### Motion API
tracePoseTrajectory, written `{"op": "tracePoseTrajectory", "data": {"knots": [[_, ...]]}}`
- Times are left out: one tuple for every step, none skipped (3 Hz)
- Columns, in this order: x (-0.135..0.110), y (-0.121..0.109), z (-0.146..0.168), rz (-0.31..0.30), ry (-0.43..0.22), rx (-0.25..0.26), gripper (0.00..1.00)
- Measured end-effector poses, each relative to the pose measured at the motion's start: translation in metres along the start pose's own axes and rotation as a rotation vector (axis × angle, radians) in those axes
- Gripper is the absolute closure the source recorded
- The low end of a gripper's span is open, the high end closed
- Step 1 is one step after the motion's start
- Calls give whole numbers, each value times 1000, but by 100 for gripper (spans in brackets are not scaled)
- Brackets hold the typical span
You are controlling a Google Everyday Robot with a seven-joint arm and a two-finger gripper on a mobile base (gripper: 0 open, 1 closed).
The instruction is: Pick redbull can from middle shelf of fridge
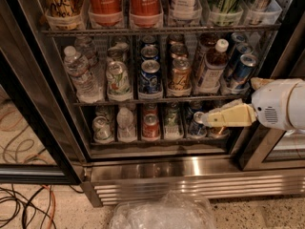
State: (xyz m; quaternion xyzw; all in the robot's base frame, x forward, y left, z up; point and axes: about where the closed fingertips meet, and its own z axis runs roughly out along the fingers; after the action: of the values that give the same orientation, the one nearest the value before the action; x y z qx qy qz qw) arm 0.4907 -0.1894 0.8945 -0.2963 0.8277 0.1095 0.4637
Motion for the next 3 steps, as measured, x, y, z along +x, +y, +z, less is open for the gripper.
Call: {"op": "tracePoseTrajectory", "data": {"knots": [[0,4,8,9,-25,1,0],[14,7,27,60,-83,7,0],[36,-10,40,161,-195,90,0]]}}
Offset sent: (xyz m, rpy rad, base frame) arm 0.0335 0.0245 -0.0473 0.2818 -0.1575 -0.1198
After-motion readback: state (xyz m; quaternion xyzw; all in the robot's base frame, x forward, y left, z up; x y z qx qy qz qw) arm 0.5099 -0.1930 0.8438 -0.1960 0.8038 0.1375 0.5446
